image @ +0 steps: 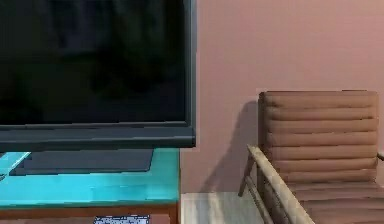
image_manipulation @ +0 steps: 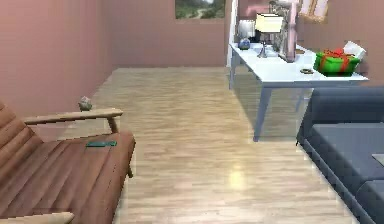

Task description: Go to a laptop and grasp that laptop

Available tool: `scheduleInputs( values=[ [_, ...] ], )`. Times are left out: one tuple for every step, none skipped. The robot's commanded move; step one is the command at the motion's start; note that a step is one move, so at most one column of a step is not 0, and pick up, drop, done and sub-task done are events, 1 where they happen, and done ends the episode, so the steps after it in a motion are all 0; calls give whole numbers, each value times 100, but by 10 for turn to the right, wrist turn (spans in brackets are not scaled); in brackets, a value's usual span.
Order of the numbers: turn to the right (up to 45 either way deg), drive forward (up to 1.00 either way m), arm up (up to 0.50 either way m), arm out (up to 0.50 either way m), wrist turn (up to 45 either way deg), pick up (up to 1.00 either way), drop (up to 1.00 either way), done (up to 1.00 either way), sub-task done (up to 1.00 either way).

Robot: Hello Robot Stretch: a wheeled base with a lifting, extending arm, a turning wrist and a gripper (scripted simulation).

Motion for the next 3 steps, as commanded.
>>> scheduleInputs(
  values=[
    [-450,0,0,0,0,0,0,0,0],
    [-450,0,0,0,0,0,0,0,0],
    [-240,0,0,0,0,0,0,0,0]
  ],
)
